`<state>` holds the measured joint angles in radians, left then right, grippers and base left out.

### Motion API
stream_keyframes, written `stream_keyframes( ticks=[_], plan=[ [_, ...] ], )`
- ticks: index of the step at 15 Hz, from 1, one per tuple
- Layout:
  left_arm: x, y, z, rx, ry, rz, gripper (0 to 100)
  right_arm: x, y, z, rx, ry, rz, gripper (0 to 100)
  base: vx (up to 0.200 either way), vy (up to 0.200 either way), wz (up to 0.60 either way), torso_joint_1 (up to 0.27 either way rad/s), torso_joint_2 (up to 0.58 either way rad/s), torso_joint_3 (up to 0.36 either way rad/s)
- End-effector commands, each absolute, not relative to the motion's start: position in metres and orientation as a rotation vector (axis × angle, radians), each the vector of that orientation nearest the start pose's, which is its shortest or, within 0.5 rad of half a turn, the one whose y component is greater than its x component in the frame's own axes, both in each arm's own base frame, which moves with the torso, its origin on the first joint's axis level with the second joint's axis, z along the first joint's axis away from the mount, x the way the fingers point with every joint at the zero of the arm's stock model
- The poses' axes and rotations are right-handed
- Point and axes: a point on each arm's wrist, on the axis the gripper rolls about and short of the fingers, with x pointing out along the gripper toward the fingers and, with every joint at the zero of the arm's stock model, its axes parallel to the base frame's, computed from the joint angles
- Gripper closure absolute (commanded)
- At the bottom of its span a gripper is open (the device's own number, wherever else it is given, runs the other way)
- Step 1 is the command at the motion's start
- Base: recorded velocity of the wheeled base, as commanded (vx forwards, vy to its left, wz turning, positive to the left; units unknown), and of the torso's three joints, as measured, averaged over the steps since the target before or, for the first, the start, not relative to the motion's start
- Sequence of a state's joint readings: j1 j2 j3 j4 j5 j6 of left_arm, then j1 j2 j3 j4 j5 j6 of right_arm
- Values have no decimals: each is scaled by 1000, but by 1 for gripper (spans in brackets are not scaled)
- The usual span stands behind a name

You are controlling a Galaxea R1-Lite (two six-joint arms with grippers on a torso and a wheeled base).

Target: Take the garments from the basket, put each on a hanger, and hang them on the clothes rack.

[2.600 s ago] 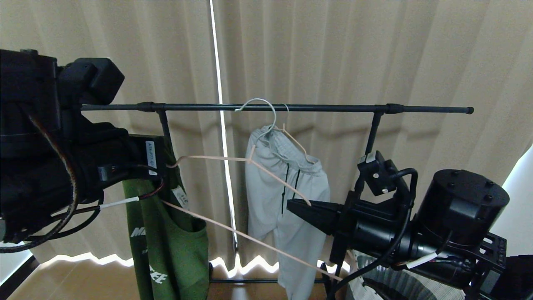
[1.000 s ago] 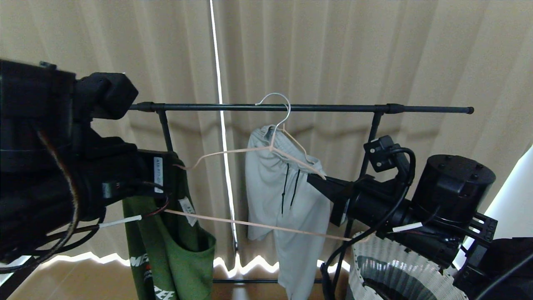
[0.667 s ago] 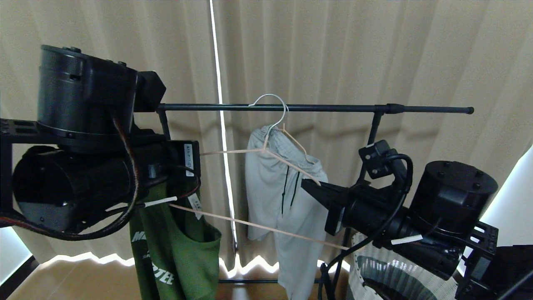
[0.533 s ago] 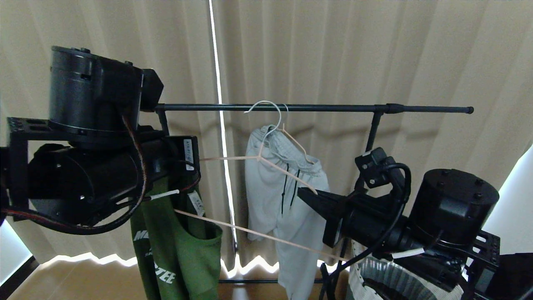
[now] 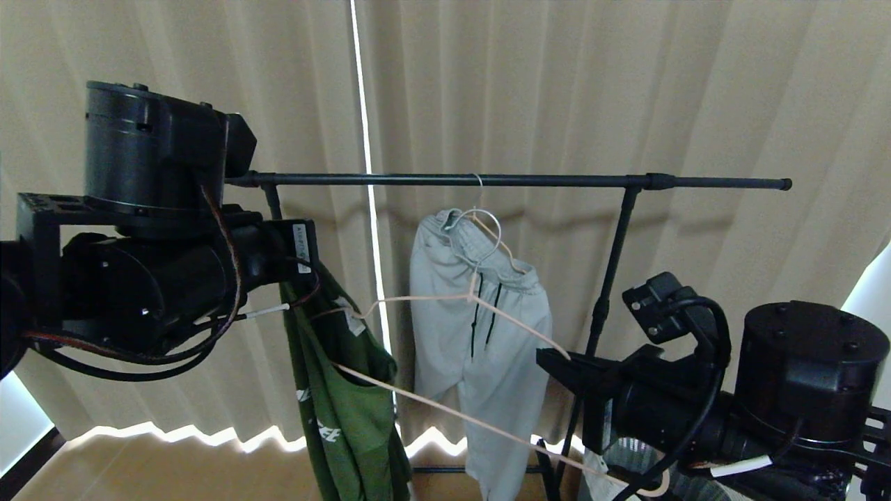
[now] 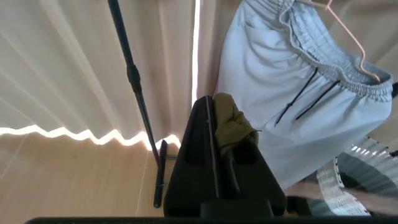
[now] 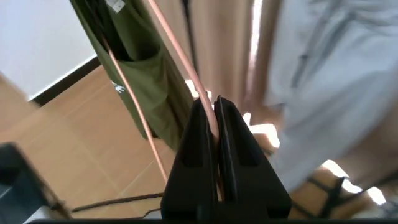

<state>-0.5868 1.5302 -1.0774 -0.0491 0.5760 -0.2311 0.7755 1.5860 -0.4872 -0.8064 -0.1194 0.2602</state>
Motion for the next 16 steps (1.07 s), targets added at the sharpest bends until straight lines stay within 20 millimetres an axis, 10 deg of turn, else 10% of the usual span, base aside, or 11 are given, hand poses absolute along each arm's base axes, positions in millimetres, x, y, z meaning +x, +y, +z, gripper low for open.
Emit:
stream_keyframes(
  ticks=[1,16],
  plan=[
    [231,-139,251,-8,339,31,100,180,173,158,149,321,611,100,0,0,0,0,0,0],
    [206,-121,250,119,346,19,100,206,178,162,150,280,458,100,0,0,0,0,0,0]
  ],
)
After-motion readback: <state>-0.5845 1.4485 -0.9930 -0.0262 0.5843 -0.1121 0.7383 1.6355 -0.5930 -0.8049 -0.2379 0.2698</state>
